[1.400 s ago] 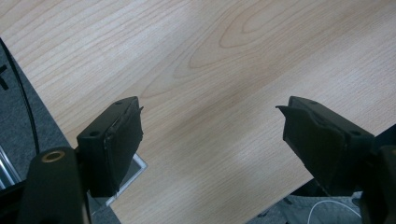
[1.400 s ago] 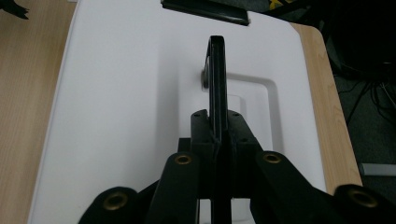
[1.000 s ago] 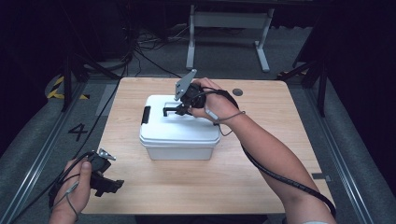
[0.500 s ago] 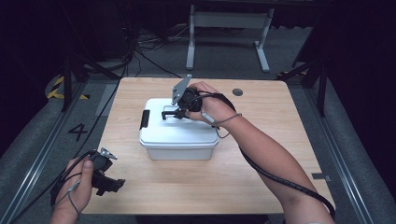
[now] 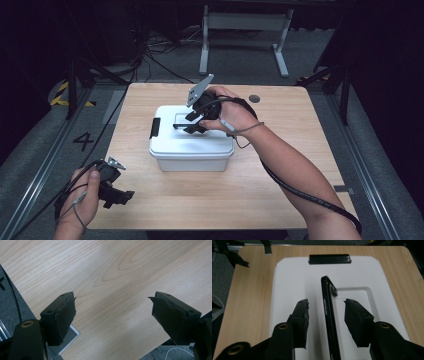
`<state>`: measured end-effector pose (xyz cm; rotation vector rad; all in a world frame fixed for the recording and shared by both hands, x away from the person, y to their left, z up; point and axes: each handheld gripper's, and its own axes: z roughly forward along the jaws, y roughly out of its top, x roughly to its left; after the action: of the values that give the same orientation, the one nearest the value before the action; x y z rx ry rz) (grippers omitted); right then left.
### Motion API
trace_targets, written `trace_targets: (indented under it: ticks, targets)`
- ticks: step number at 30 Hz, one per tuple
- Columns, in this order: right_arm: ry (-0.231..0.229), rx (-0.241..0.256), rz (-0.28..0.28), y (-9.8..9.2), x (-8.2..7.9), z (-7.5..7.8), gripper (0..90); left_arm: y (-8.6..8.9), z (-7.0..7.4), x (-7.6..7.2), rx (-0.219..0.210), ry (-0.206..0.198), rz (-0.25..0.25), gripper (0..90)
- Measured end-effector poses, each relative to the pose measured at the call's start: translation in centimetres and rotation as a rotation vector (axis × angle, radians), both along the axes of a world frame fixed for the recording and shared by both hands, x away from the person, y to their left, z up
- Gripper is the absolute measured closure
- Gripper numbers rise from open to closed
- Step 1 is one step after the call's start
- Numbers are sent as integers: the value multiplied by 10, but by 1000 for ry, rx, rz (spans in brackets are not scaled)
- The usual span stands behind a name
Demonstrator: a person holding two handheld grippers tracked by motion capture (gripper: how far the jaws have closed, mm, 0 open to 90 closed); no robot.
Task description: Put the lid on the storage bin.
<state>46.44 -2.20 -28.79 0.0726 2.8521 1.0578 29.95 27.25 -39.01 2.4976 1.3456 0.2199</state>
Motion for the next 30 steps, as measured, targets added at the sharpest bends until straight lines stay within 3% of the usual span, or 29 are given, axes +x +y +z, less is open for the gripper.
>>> trace_targets:
  ticks: [10,15,30]
  targets:
    - [-13,84,-73,-39,-8,27,495,-2,1,1,-3,-3,-10,197]
    - [-18,120,-143,-76,-5,33,486,-1,1,2,-1,-5,-1,197]
    - [-41,123,-293,-153,-8,34,471,5,3,3,-15,-30,24,192]
